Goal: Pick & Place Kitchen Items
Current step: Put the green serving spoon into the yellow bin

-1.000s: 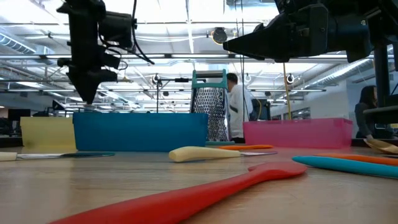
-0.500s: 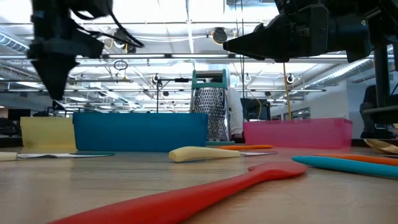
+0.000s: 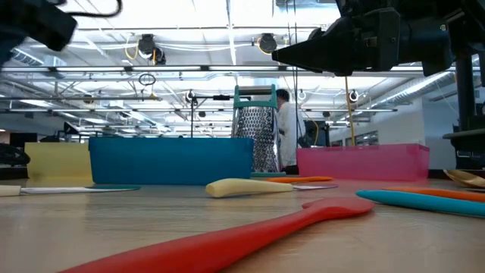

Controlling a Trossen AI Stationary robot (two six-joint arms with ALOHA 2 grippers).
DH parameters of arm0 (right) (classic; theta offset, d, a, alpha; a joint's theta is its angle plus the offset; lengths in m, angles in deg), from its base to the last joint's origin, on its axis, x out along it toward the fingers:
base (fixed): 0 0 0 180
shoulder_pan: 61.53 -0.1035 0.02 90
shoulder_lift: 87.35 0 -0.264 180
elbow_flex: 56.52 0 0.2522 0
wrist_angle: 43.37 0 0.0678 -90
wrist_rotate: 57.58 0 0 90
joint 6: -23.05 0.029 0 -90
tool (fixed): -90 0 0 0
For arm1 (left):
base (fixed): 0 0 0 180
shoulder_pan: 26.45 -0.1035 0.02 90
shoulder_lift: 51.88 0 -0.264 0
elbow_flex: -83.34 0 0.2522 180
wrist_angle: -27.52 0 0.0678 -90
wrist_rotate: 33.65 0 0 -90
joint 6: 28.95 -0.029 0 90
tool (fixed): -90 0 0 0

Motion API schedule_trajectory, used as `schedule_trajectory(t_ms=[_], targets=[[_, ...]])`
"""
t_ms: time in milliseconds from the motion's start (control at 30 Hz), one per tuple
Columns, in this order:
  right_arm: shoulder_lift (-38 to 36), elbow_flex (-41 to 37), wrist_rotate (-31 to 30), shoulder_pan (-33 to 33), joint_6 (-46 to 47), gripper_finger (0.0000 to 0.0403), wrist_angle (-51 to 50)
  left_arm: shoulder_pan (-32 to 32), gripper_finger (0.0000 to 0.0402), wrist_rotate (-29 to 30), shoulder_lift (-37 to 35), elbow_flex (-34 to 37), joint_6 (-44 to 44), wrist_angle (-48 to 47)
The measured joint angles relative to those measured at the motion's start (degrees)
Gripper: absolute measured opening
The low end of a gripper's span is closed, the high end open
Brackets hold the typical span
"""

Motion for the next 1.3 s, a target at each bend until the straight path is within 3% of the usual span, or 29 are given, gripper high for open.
schedule_trajectory(t_ms=[133, 467, 767, 1300], targets=[[0.0, 0.0, 0.0, 0.0, -1.3, 0.013, 0.0, 5.7, 0.0108, -0.1, 0.1, 0.0, 6.6, 5.2], [0.0, 0.0, -0.1, 0.0, -3.5, 0.013, 0.0, 15.6, 0.0108, -2.7, 5.6, 0.0, 23.0, 7.2], [0.0, 0.0, -0.1, 0.0, -4.5, 0.013, 0.0, 19.6, 0.0108, -5.3, 12.6, 0.0, 25.3, 10.9], [0.0, 0.0, -0.1, 0.0, -4.3, 0.013, 0.0, 20.0, 0.0108, -5.3, 22.3, 0.0, 24.4, 11.1]])
